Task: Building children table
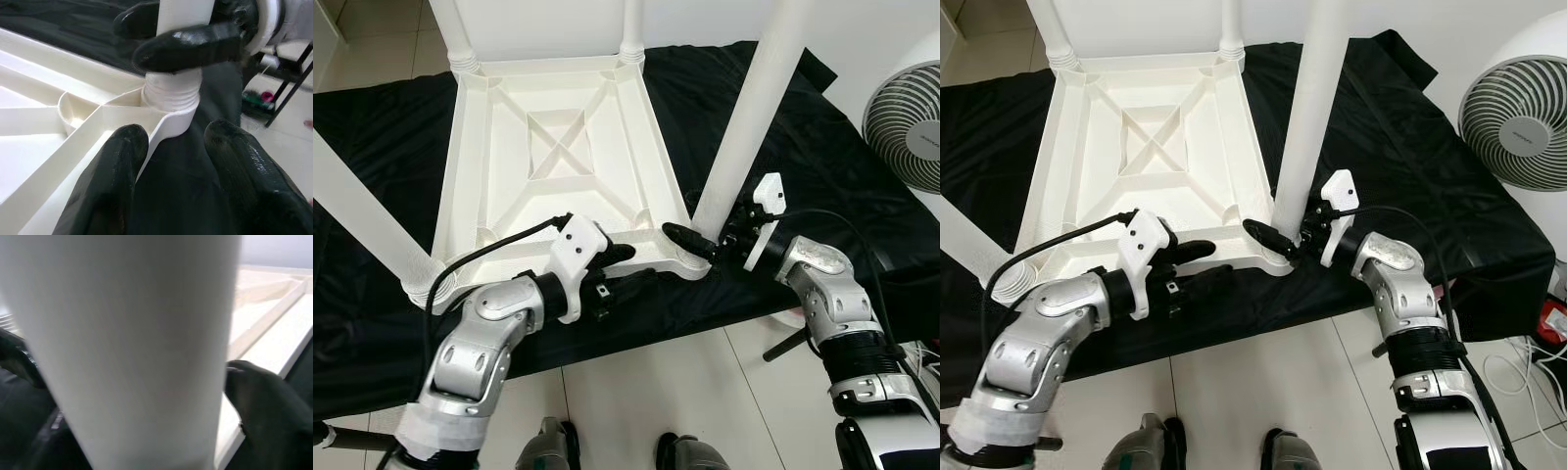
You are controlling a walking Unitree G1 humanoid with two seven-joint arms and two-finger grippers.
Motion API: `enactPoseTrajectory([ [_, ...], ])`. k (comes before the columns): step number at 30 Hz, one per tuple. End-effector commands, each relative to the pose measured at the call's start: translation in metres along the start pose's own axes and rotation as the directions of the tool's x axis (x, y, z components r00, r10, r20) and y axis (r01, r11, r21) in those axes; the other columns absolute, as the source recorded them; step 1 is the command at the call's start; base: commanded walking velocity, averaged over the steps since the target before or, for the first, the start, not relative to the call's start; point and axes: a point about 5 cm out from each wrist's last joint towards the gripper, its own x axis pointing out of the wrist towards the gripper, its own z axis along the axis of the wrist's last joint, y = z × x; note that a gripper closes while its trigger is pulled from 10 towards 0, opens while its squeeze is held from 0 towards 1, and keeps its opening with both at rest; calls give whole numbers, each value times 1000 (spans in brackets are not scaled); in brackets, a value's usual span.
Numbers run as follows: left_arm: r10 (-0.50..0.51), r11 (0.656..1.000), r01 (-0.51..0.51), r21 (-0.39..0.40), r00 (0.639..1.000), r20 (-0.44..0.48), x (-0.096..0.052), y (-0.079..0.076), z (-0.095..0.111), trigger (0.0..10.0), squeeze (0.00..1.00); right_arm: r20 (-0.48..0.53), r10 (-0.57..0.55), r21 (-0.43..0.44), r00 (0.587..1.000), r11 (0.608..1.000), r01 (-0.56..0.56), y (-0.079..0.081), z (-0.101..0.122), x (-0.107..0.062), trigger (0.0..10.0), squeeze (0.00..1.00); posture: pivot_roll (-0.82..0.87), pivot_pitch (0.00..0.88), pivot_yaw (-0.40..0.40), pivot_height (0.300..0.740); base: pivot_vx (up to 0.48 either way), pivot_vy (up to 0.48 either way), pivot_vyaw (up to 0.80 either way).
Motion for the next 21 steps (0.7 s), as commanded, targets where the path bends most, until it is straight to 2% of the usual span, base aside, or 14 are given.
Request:
enactPoseTrajectory([
  [1,357,934,-357,8,934,-21,-4,18,-4,10000,0,-11,-19,10,1000,1000,19,-3,-2,-5,0,0,-19,165,20,740,0,0,0],
  [10,330,944,-329,9,944,-13,0,12,-3,10000,0,-17,-57,-6,998,998,56,-4,-4,-7,0,0,-21,168,15,740,0,0,0],
  [13,293,956,-293,26,956,-16,1,9,-5,10000,0,0,-135,17,991,991,135,-1,-2,-3,0,0,-22,167,14,740,0,0,0],
  [17,284,959,-283,27,959,-15,1,8,-5,10000,0,3,-145,15,989,989,145,1,-2,-2,0,0,-23,166,10,740,0,0,0],
  [19,265,964,-264,36,964,-11,2,4,-4,10000,0,1,-190,17,982,982,190,3,-2,-2,0,0,-26,166,9,740,0,0,0],
  [20,222,974,-222,42,975,-2,2,-3,-3,10000,0,-14,-254,26,967,967,254,8,-3,0,0,0,-28,167,7,740,0,0,0],
  [21,222,974,-222,42,975,-2,2,-3,-3,10000,0,-14,-254,26,967,967,254,8,-3,0,0,0,-28,167,7,740,0,0,0],
])
